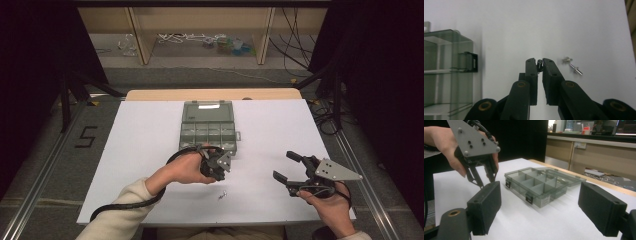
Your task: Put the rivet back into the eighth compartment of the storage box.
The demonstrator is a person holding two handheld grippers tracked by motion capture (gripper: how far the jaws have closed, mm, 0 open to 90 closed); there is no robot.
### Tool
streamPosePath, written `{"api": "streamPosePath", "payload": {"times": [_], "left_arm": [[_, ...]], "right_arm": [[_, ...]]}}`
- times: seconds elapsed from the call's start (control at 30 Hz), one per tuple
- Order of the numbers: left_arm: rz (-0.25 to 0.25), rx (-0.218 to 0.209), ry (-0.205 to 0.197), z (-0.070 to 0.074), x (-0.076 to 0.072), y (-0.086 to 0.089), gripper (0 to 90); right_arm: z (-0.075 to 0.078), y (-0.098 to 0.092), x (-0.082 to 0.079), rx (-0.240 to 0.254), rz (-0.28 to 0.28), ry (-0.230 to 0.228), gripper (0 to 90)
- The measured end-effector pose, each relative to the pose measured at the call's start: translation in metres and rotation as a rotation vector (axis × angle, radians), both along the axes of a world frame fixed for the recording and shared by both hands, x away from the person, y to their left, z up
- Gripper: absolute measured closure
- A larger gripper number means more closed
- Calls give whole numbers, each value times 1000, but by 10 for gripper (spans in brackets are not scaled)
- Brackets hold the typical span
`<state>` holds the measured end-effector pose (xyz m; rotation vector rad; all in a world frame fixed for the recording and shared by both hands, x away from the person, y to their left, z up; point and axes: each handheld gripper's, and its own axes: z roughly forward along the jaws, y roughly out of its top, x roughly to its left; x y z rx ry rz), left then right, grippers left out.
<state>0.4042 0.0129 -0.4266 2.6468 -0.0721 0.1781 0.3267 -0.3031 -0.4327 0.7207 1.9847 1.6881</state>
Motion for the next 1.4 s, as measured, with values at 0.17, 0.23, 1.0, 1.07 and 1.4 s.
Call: {"api": "streamPosePath", "payload": {"times": [0.17, 0.23, 1.0, 1.07, 1.4], "left_arm": [[16, -56, -12, 2, 3, 2, 824], [27, -73, -18, 3, 4, 3, 823], [178, -330, -104, 15, 17, 14, 824], [193, -350, -102, 14, 19, 15, 824], [351, -555, -66, 9, 24, 16, 824]], "right_arm": [[0, 0, 1, -1, 1, -17, 198], [0, -1, 2, -3, 2, -34, 198], [0, 0, 0, 4, 5, 8, 203], [0, 0, 0, 5, 4, 8, 204], [-1, 0, 1, 11, 14, 6, 205]]}}
